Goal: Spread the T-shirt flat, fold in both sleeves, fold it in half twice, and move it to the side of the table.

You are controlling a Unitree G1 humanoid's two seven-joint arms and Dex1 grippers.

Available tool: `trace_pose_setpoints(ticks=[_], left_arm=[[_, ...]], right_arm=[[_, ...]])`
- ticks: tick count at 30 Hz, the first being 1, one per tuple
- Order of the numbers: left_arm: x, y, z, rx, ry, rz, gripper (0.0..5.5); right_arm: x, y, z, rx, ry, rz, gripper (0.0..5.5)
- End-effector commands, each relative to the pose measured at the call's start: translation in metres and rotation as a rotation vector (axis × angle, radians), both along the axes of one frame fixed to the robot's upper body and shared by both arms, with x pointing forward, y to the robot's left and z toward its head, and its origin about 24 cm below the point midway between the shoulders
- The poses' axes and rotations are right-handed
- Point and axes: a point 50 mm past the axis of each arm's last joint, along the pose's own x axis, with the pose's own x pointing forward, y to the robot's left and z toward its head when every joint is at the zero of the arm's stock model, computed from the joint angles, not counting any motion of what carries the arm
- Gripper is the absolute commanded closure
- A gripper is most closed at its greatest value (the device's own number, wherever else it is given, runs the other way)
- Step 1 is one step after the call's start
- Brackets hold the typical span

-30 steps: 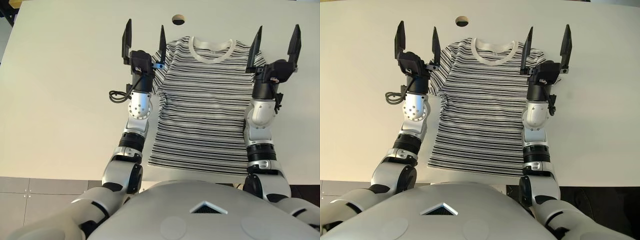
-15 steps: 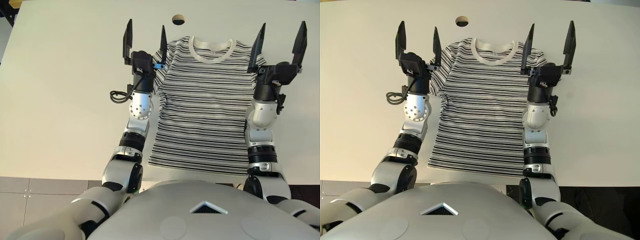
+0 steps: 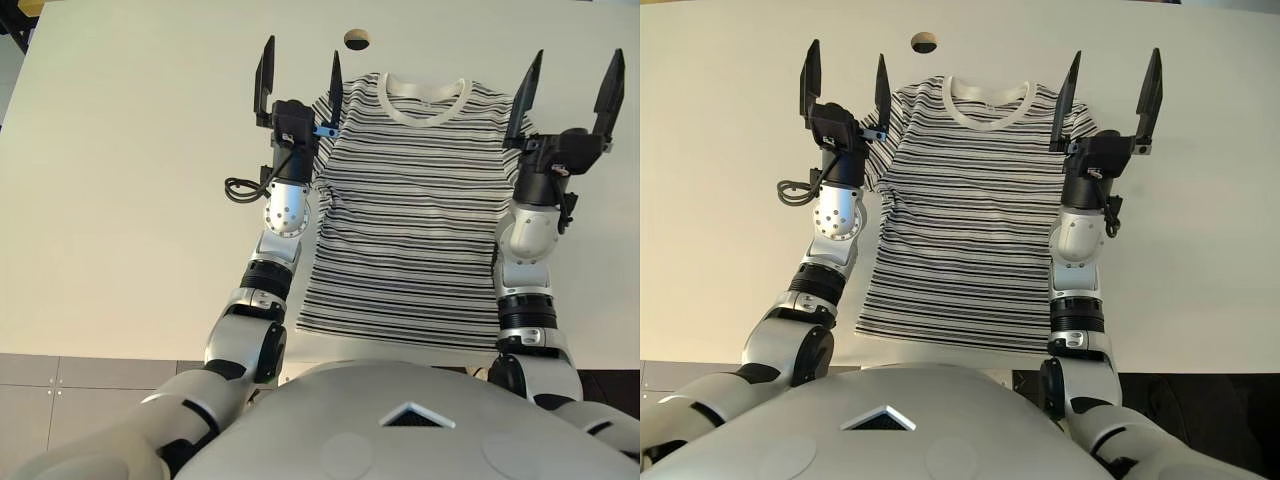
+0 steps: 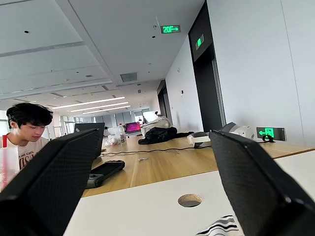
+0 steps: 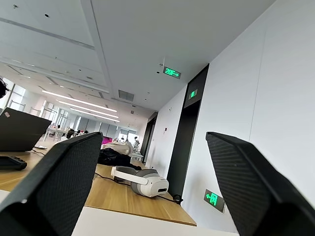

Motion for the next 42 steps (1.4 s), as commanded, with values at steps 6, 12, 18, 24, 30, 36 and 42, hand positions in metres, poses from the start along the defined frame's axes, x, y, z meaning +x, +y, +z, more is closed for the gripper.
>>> trace_pose_setpoints(ticks=[6, 12, 18, 24, 30, 36, 42], left_arm=[[0.018, 0.021, 0.006, 0.958, -0.169, -0.078, 1.39], [0.027, 0.047, -0.027, 1.442, -0.029, -0.191, 1.39], [0.02, 0.052, -0.051, 1.58, 0.057, -0.346, 1.39], [-0.003, 0.077, -0.057, 1.645, 0.093, -0.434, 1.39], [-0.031, 0.087, -0.049, 1.588, 0.123, -0.378, 1.39], [-0.013, 0.089, -0.022, 1.478, 0.047, -0.131, 1.39], [-0.006, 0.102, 0.022, 1.306, -0.114, 0.192, 1.39]], right_arm=[[-0.019, -0.011, 0.014, -0.129, -0.084, -0.07, 1.63], [-0.024, -0.04, 0.008, -0.108, -0.037, -0.185, 1.63], [-0.027, -0.042, 0.006, -0.15, -0.025, -0.194, 1.63], [-0.026, -0.032, 0.004, -0.201, -0.018, -0.156, 1.63], [-0.024, -0.029, 0.002, -0.216, -0.015, -0.141, 1.63], [-0.023, -0.024, -0.003, -0.216, 0.006, -0.117, 1.63], [-0.023, -0.022, -0.005, -0.217, 0.009, -0.109, 1.63]])
